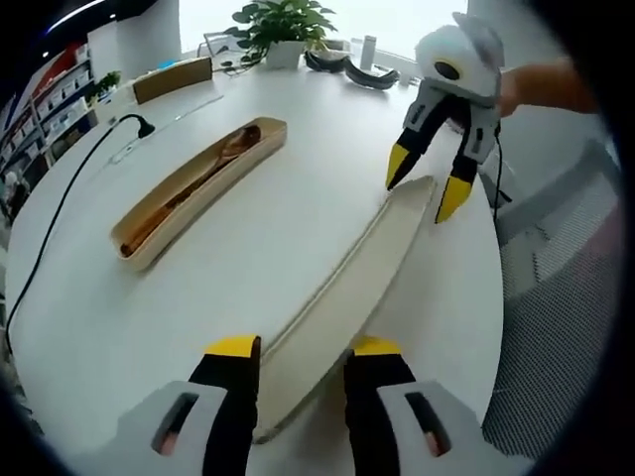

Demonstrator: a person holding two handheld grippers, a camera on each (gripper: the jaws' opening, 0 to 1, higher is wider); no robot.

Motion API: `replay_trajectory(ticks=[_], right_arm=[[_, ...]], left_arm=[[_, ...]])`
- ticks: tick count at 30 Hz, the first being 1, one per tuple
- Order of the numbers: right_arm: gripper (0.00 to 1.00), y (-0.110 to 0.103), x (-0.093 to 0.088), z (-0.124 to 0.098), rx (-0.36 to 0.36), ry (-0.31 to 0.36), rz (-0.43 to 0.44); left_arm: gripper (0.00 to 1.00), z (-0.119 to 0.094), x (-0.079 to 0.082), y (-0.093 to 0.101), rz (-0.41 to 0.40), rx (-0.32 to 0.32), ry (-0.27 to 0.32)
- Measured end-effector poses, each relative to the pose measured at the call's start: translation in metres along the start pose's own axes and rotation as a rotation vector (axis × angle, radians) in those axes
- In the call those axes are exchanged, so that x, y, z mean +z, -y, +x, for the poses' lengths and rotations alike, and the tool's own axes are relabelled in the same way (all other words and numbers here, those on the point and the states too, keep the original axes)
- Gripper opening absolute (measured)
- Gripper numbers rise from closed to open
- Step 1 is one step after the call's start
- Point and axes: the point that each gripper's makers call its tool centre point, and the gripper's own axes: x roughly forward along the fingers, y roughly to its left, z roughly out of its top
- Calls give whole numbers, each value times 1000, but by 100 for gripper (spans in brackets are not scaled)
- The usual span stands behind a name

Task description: Arrange the utensils inside the cutlery case until each visible utensil rests in its matching compartment.

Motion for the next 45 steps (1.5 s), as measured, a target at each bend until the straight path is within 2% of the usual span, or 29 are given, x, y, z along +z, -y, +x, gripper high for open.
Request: replay_trajectory(ticks=[3,5,9,11,15,17,18,19,21,22,24,26,27,29,31,34,39,41,43,45], right_arm=[[21,2,5,0,-22,13,-38],[16,6,9,0,-39,18,-110],[15,3,7,1,-4,16,-142],[15,6,5,2,-10,9,-219],[13,6,9,0,7,35,-175],[10,0,15,-3,55,64,-126],[10,-1,12,-5,70,42,-111],[9,-6,13,-8,111,55,-82],[8,-10,11,-9,149,45,-6],[7,-11,10,-9,170,44,7],[7,-7,9,-9,148,54,-4],[8,6,11,-8,67,81,-93],[8,5,11,-8,70,95,-130],[8,4,7,-5,76,74,-149],[7,7,6,-4,65,77,-201],[7,8,6,-1,86,100,-161],[8,8,-5,6,91,93,-185],[6,10,-2,6,89,111,-181],[4,6,-3,4,113,101,-127],[3,-7,-6,2,185,75,-98]], left_arm=[[31,0,0,1,26,6,3],[30,1,0,0,36,16,2],[33,0,2,0,24,19,12],[33,0,2,-1,33,21,9],[32,0,2,-1,47,20,3],[29,-2,1,-4,47,18,-7],[28,-2,1,-5,47,20,-12],[26,-3,0,-5,48,16,-13],[28,-3,-1,-3,55,-2,-18],[29,-3,-2,-3,83,2,-28],[29,-3,-2,-2,108,-9,-34],[22,-4,-4,3,138,-55,-41],[20,-4,-5,3,153,-64,-42],[17,-4,-6,2,213,-80,-52],[15,-4,-6,2,223,-86,-65],[15,-4,-6,-1,231,-75,-70],[15,-4,-7,-1,244,-68,-44],[15,-3,-7,-2,244,-73,-47],[20,-3,-6,-5,251,-61,-61],[30,-4,-2,-18,283,4,-56]])
